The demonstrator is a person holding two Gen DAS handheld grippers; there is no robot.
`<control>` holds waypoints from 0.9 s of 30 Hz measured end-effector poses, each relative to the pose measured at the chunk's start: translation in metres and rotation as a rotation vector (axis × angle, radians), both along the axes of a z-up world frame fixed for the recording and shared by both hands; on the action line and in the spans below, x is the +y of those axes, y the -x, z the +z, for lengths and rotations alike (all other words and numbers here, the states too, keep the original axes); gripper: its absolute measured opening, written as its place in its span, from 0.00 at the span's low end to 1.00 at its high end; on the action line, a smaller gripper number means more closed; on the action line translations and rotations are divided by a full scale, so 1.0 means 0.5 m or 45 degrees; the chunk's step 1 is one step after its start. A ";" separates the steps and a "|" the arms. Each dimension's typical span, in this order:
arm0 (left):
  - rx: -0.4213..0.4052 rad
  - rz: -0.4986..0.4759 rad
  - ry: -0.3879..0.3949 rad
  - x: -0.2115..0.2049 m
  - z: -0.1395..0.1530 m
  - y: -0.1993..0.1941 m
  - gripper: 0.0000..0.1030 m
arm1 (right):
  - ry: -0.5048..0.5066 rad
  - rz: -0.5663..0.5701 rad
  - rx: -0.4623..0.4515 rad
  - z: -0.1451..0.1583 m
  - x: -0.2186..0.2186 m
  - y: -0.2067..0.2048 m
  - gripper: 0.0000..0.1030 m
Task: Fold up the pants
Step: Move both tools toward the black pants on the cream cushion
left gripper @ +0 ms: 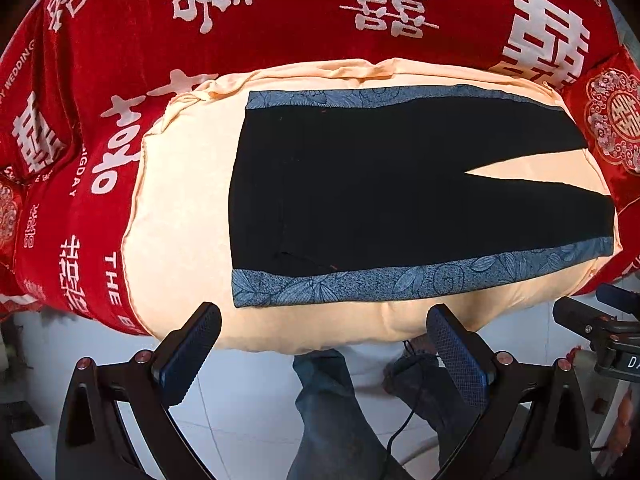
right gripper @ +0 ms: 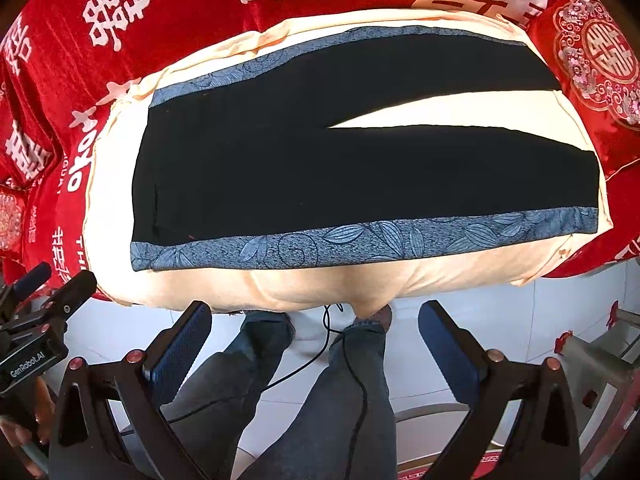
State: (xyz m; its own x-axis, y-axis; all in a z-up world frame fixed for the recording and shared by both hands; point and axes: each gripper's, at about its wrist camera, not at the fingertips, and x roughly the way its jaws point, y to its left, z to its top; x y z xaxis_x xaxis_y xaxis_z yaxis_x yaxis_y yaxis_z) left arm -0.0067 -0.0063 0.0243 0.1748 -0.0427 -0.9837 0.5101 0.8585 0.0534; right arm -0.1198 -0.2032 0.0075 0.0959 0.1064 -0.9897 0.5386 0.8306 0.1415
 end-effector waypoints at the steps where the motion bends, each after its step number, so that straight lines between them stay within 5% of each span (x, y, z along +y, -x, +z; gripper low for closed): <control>1: 0.000 0.004 -0.001 -0.003 0.001 0.004 1.00 | -0.001 0.000 -0.004 0.000 -0.005 0.004 1.00; 27: -0.005 0.160 -0.023 -0.023 0.025 0.128 1.00 | 0.037 0.164 -0.067 0.022 -0.068 0.057 1.00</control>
